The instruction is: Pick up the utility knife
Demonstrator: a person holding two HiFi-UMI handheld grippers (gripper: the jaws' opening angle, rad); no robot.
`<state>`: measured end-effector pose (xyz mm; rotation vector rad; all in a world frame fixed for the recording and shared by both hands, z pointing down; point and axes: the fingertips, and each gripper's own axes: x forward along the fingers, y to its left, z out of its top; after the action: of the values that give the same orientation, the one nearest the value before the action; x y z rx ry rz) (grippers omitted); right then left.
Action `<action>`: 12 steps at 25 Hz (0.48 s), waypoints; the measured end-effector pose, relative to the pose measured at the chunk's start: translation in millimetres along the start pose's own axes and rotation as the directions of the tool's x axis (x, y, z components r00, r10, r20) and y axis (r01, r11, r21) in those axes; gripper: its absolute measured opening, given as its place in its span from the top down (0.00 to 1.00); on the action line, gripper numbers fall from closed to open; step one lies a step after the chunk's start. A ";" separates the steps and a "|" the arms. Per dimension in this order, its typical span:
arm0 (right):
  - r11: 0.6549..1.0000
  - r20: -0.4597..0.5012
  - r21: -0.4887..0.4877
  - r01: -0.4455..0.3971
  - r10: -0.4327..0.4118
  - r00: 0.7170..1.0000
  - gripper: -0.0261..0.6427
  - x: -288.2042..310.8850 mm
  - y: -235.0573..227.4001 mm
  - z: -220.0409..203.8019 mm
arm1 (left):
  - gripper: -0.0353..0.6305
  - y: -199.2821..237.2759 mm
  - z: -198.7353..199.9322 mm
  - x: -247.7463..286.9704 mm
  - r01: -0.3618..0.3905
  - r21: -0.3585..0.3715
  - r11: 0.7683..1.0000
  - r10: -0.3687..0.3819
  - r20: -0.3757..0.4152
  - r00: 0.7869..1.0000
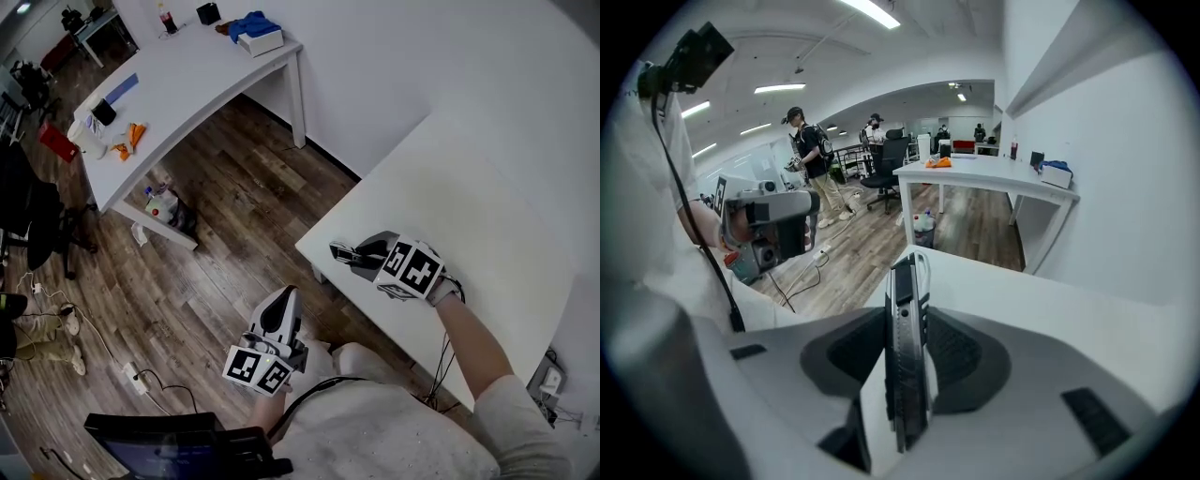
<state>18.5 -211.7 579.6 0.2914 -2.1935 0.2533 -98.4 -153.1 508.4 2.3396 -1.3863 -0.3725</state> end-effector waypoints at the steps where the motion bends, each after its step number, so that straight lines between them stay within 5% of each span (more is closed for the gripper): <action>1: 1.000 0.007 0.004 0.004 -0.004 1.000 0.75 -5.7 2.6 1.6 | 0.94 -4.6 3.4 0.7 0.008 0.002 1.000 -0.008 -0.002 1.000; 12: 0.993 0.147 0.092 0.075 -0.088 0.985 0.75 -77.0 22.7 30.3 | 0.94 -53.5 35.8 14.6 0.089 0.011 0.996 -0.089 -0.026 0.996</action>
<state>33.7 -189.7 498.0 0.4603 -2.3168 0.2892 -65.0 -149.8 451.5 2.4133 -1.2786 -0.3591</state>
